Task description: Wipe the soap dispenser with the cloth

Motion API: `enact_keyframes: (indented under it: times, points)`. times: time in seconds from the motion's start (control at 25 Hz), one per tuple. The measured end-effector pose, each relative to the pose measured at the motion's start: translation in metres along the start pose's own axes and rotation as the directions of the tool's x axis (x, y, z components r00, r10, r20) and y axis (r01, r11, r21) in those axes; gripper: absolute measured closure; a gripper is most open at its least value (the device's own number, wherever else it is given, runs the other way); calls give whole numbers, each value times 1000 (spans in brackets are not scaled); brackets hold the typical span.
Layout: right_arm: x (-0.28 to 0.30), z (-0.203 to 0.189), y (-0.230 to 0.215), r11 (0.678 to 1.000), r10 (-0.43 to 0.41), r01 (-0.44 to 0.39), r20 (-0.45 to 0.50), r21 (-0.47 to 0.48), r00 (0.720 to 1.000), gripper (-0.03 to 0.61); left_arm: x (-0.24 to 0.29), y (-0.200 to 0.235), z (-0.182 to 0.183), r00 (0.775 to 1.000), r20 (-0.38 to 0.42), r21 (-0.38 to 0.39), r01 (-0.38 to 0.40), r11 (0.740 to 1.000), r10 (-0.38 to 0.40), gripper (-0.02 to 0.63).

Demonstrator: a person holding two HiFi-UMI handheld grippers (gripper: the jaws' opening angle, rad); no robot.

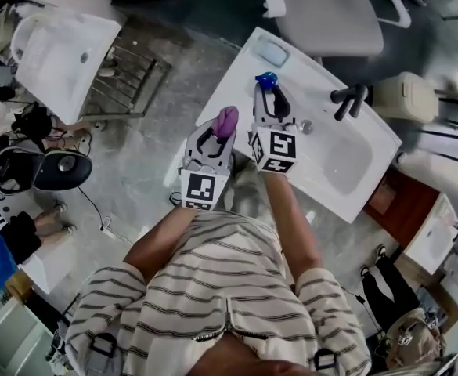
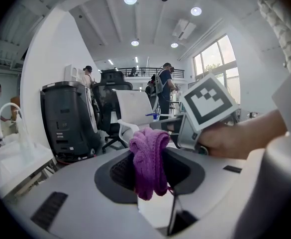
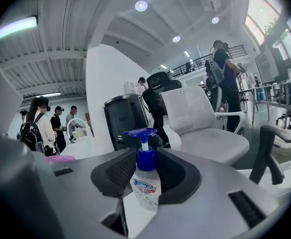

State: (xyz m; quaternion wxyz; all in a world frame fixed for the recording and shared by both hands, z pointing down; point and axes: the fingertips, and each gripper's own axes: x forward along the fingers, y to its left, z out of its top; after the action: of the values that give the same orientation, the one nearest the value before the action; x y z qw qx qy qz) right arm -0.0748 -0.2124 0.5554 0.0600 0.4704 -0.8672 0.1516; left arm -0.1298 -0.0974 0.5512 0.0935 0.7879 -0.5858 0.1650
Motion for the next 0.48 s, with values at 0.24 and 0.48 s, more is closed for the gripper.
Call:
enact_keyframes:
  times: [0.24, 0.48]
  points:
    - [36, -20, 6, 1000, -10, 11, -27, 23, 1000, 446, 1, 18, -12, 999, -16, -37, -42, 998, 42, 482]
    - [59, -42, 13, 999, -25, 27, -63, 39, 998, 446, -4, 34, -24, 996, -30, -67, -90, 994, 88, 482]
